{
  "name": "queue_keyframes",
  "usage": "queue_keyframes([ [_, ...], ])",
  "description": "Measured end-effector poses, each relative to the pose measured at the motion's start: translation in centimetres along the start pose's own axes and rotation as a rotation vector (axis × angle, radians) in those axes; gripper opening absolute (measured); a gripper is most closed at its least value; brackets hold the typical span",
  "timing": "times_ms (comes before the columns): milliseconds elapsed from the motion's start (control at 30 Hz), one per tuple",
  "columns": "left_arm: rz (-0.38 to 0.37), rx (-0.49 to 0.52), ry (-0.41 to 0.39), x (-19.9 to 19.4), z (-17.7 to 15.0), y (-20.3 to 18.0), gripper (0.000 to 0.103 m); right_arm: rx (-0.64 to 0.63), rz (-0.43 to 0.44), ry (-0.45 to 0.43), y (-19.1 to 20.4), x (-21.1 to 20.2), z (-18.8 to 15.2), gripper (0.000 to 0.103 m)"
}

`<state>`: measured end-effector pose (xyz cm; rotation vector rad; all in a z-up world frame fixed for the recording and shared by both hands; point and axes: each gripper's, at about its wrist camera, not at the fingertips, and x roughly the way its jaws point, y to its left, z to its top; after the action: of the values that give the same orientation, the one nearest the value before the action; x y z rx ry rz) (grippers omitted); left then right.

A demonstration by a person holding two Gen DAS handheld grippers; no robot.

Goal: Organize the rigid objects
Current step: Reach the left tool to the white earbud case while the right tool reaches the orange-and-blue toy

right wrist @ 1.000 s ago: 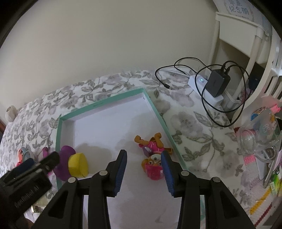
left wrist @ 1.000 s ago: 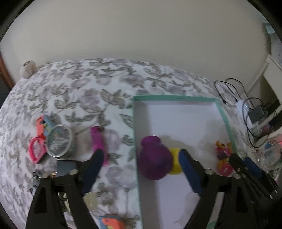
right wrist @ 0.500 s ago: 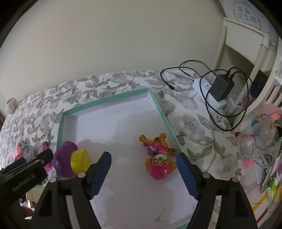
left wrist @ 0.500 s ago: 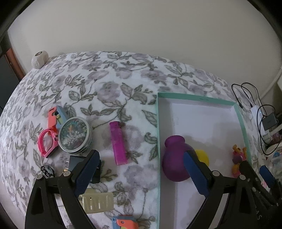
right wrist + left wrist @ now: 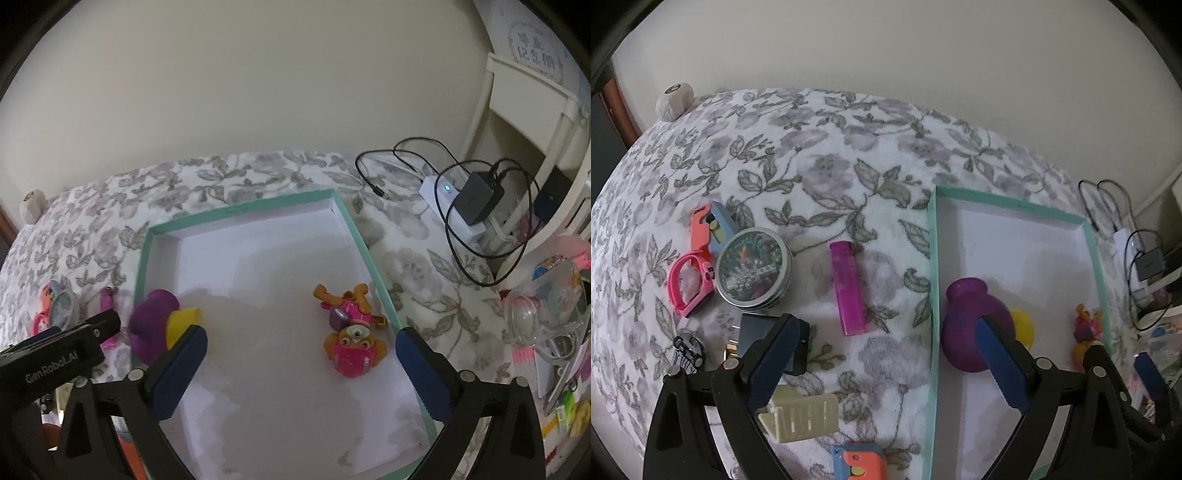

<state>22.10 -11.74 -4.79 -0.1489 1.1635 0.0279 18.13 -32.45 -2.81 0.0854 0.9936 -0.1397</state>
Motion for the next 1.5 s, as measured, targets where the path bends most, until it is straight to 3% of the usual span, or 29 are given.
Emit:
queue_keyframes([
  [267, -0.017, -0.045, -0.044, -4.7, 0.1, 2.4, 0.096, 0.069, 0.155, -0.066, 1.7, -3.6, 0.3, 0.103],
  [400, -0.007, -0.067, -0.081, -7.2, -0.4, 3.6, 0.096, -0.007, 0.140, -0.141, 3.9, -6.7, 0.1, 0.103],
  [600, 0.009, -0.110, -0.124, -10.2, -2.6, 6.7, 0.096, -0.054, 0.165, -0.131, 6.4, -9.0, -1.3, 0.103],
  [900, 0.042, -0.218, -0.113, -10.9, -6.3, 12.6, 0.096, -0.114, 0.165, -0.155, 9.0, -11.1, -4.4, 0.103],
  [1100, 0.026, -0.247, -0.097, -11.0, -7.9, 14.2, 0.096, -0.157, 0.236, -0.087, 11.2, -10.5, -6.1, 0.103],
  [1300, 0.040, -0.265, 0.035, -7.8, -9.2, 14.5, 0.096, -0.225, 0.255, 0.043, 13.4, -7.5, -8.1, 0.102],
  [1500, 0.058, -0.259, 0.146, -4.6, -10.2, 14.2, 0.096, -0.258, 0.244, 0.147, 14.3, -4.9, -9.7, 0.087],
])
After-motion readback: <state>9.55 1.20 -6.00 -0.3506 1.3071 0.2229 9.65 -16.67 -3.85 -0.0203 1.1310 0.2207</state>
